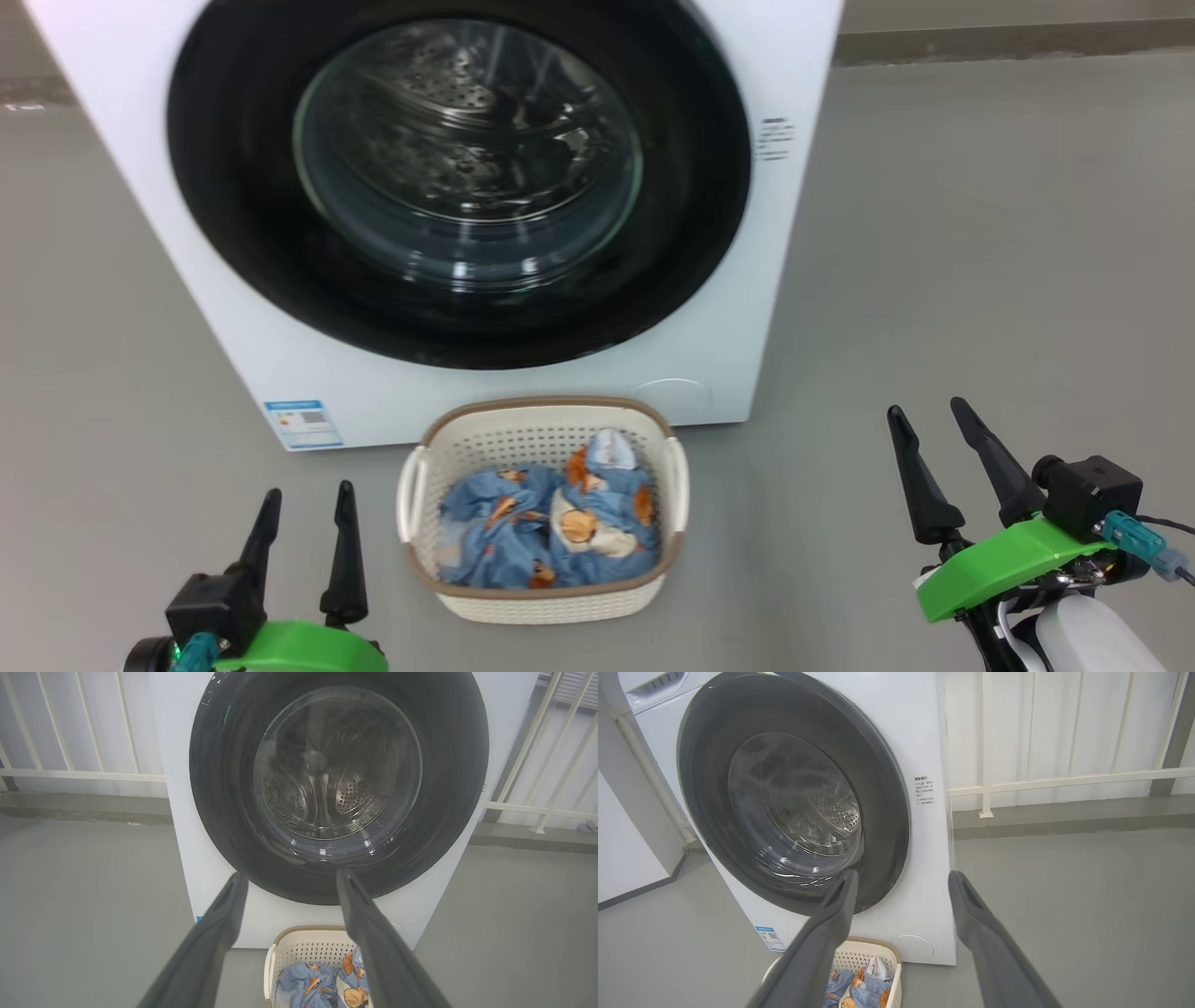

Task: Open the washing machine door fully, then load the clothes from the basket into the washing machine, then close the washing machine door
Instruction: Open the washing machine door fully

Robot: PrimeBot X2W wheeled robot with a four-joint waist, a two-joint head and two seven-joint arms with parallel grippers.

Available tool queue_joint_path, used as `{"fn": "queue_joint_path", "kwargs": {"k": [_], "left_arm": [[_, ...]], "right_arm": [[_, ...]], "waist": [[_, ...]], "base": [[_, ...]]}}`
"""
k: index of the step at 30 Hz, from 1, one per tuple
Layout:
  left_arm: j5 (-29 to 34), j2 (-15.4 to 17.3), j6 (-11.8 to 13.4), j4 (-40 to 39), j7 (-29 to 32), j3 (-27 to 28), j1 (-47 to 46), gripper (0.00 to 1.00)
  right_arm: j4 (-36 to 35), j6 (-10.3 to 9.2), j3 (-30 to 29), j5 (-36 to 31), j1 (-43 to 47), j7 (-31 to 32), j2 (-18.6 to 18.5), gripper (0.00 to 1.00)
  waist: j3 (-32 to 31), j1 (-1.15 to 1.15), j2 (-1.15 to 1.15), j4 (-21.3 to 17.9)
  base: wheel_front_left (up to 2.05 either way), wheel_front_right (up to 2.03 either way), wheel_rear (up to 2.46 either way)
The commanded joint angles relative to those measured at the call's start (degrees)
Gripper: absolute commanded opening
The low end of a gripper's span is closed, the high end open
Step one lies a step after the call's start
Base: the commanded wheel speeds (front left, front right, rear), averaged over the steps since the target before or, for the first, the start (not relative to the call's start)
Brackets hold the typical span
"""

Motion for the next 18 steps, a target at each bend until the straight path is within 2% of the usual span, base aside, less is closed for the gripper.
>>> {"fn": "queue_joint_path", "kwargs": {"k": [1,9,18], "left_arm": [[-1.1,0.5,-0.6,-1.7,-0.8,1.6,-2.0,1.00],[-1.6,0.5,-0.9,-1.9,-0.8,1.6,-1.7,1.00],[-1.9,0.5,-0.8,-1.7,-0.8,1.6,-1.6,1.00]], "right_arm": [[-1.1,0.32,0.7,0.5,-1.7,-0.7,-0.4,1.00],[-1.2,0.32,0.4,0.4,-1.7,-0.7,-0.4,1.00],[-1.2,0.32,0.3,0.4,-1.7,-0.7,-0.4,1.00]], "waist": [[0.0,0.00,0.00,0.0],[-0.1,0.00,0.00,0.0],[-0.2,0.00,0.00,-0.1]], "base": [[1.02,1.02,-2.03],[0.66,0.66,-1.32],[0.10,0.10,-0.20]]}}
